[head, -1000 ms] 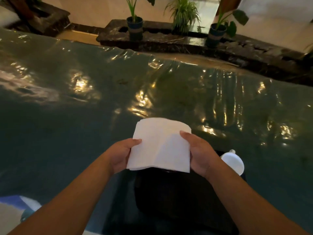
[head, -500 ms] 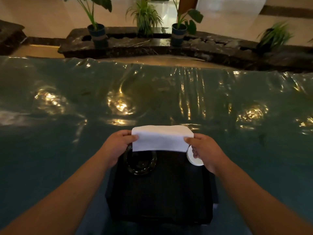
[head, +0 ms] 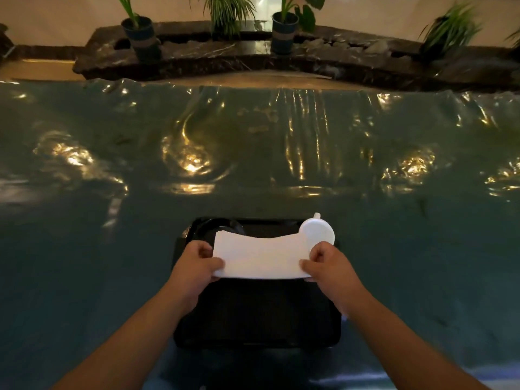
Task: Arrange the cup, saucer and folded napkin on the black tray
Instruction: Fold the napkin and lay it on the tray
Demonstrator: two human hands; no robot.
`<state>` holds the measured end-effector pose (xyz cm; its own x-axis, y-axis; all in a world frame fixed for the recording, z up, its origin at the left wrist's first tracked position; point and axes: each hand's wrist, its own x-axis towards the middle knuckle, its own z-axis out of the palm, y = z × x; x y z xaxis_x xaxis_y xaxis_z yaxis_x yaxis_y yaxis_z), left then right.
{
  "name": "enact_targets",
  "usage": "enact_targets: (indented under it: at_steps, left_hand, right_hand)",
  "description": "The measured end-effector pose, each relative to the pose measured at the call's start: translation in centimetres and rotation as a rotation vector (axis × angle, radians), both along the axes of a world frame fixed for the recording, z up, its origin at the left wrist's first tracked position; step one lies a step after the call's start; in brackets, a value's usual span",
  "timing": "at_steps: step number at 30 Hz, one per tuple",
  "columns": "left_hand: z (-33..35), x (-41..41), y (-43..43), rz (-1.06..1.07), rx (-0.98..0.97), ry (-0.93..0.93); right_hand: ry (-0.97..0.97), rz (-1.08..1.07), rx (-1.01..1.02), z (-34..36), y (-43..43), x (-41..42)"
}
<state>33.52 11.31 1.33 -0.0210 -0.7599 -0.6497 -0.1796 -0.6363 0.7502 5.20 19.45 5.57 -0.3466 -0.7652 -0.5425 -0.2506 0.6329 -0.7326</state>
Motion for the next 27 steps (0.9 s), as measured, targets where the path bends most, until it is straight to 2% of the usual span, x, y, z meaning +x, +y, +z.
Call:
enact_targets:
  at_steps: [4, 10, 13, 17, 20, 23, 27]
  left_hand:
    - [-2.2, 0.9, 3.0, -0.079, 0.089, -0.004]
    - [-5.0, 0.6, 5.8, -0.164, 0.158, -0.14]
    - [-5.1, 0.2, 6.3, -0.249, 0.1, -0.285]
    - [-4.7, 0.3, 6.1, -0.483, -0.035, -0.566]
    - [-4.4, 0.6, 6.1, -0.62, -0.093, -0.693]
    - [-4.8, 1.0, 6.2, -0.666, -0.105, -0.577]
    - [-4.9, 1.3, 6.5, -0.571, -0.079, -0.342]
  right_hand:
    - [-0.027, 0.08, 0.045, -2.0, 2.7, -0.1]
    - [-0.019, 0.188, 0.145, -5.0, 5.3, -0.1]
    - [0.058, 0.227, 0.214, -6.0, 5.9, -0.1]
    - [0.139, 0.286, 0.269, -6.7, 6.1, -0.4]
    - [0.193, 0.321, 0.268, -7.0, 6.2, -0.8]
    - [0.145, 0.343, 0.274, -7.2, 6.3, -1.1]
    - [0.019, 0.319, 0.242, -7.5, 6.1, -0.9]
